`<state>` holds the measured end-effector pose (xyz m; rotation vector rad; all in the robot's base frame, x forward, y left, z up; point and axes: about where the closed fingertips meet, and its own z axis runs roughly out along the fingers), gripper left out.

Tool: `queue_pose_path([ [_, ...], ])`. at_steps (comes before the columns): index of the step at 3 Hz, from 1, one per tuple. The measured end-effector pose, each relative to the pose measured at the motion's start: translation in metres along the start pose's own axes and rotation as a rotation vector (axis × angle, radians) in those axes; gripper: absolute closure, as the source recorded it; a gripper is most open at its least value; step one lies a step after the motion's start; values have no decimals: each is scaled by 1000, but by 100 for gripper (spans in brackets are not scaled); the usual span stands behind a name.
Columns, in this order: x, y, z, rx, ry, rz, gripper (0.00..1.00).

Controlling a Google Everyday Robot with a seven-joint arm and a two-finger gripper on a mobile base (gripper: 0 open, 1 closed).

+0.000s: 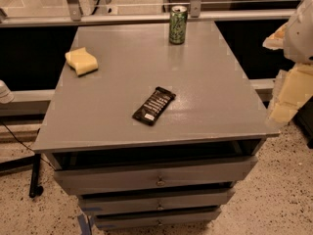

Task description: Pick rxbar chocolate

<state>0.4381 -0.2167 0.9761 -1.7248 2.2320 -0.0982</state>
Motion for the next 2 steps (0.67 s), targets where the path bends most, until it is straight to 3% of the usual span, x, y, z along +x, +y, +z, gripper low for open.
queue_pose_path([
  [2,-6,0,4,9,-38,-5,0],
])
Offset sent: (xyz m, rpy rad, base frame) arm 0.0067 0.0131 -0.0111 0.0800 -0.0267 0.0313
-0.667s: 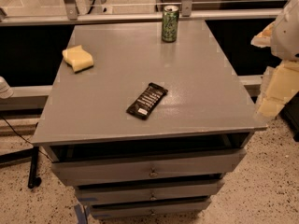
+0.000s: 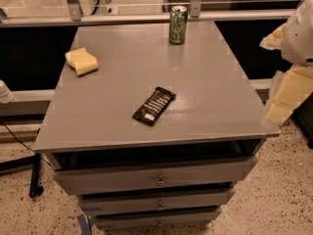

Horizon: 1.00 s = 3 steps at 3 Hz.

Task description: Pick rxbar chocolate

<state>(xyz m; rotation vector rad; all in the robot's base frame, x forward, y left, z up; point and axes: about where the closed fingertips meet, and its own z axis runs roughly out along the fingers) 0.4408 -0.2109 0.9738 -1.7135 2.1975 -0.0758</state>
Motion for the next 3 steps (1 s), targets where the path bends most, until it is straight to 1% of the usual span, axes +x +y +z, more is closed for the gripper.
queue_pose_path([
  [1,-21,0,35,-29,-124,-17,0],
  [2,-72,-3,79,-67,-301,-50,0],
  [3,-121,-10,118,-106,-442,-50,0],
])
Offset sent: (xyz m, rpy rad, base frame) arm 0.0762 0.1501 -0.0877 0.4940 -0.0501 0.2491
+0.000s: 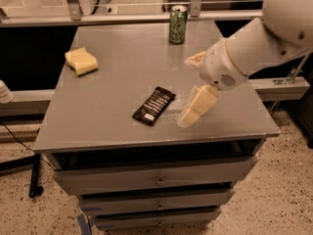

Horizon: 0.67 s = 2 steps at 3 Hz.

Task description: Pick rxbar chocolate

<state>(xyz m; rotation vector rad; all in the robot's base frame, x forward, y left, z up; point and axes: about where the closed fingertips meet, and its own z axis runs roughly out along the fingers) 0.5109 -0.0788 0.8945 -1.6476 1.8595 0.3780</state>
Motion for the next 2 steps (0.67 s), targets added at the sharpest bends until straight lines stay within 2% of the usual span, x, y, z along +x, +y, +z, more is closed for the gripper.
queue_pose_path([
  [1,-11,-2,43,-41,-70,48,0],
  [2,-15,-2,78,-70,-105,106,0],
])
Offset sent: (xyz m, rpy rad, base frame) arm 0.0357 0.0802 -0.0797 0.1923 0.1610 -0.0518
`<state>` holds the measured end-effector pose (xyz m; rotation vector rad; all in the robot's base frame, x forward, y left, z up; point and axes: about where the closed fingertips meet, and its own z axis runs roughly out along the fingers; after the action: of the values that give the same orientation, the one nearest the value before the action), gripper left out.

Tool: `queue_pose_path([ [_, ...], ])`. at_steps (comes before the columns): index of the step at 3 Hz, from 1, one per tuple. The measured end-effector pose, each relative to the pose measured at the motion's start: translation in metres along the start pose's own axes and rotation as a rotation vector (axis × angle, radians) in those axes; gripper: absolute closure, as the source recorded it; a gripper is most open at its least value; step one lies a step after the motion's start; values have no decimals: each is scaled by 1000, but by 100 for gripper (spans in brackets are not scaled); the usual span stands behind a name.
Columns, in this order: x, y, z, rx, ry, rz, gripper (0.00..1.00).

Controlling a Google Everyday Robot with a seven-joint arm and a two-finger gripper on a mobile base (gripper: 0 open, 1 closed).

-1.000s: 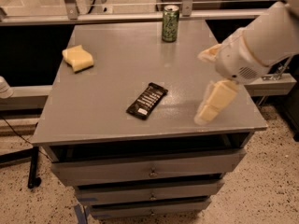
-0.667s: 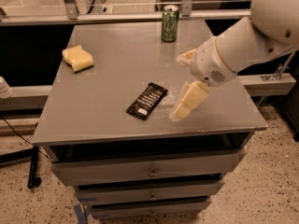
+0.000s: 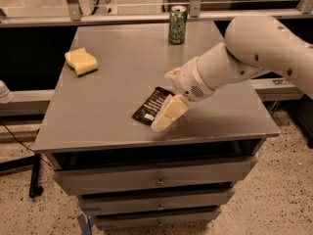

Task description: Pick rxbar chocolate

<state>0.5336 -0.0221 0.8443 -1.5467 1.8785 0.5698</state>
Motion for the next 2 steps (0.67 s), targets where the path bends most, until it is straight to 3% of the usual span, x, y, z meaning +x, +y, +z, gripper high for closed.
queue_pose_path([
  [1,0,-4,21,-10,-18,42,0],
  [2,-3,-9,32,-11,-31,73,18],
])
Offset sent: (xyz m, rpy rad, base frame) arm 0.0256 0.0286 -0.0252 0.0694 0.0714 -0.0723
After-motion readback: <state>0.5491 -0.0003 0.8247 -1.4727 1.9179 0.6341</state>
